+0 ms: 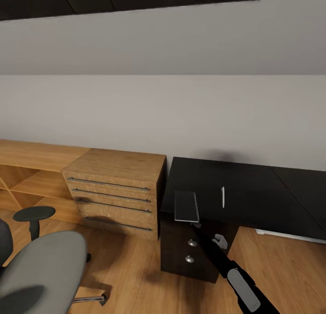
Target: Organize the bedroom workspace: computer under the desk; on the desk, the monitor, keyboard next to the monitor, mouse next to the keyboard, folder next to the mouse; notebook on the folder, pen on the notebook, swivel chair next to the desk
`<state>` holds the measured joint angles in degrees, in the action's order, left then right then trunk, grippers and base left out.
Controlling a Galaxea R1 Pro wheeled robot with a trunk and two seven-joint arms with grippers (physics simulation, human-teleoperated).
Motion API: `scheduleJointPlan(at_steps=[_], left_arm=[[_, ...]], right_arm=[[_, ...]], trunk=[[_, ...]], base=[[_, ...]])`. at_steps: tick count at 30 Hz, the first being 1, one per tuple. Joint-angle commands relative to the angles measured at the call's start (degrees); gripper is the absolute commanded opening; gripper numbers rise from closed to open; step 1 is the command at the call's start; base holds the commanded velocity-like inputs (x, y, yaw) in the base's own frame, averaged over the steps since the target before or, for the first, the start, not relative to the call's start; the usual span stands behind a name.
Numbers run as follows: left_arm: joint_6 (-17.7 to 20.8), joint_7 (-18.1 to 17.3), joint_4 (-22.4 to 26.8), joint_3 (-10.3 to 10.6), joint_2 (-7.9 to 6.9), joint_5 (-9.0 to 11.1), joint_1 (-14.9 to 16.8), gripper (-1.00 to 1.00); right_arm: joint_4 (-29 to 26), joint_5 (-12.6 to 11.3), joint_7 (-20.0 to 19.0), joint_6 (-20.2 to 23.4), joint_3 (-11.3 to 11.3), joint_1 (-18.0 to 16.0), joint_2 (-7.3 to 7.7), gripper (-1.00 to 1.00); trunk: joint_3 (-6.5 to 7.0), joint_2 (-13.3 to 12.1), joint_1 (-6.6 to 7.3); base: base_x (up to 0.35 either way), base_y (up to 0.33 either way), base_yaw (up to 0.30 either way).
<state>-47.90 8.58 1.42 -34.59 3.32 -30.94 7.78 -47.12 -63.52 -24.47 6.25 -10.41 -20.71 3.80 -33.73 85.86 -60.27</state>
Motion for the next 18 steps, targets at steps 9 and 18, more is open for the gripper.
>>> scheduleJointPlan(at_steps=[9, 18], left_arm=[[-0.1, 0.6, 0.0, -0.1, 0.0, -0.6, 0.0, 1.0], [-0.2, 0.5, 0.0, -0.1, -0.03, -0.7, 0.0, 1.0]], right_arm=[[0.1, -0.5, 0.1, -1.0, 0.0, 0.0, -0.92, 1.0], [0.1, -0.6, 0.1, -2.0, 0.1, 0.0, -1.56, 1.0]], trunk=[[-0.05, 0.0, 0.0], [-0.05, 0.0, 0.0]], base=[[0.0, 0.0, 0.0], [0.044, 0.108, 0.0]])
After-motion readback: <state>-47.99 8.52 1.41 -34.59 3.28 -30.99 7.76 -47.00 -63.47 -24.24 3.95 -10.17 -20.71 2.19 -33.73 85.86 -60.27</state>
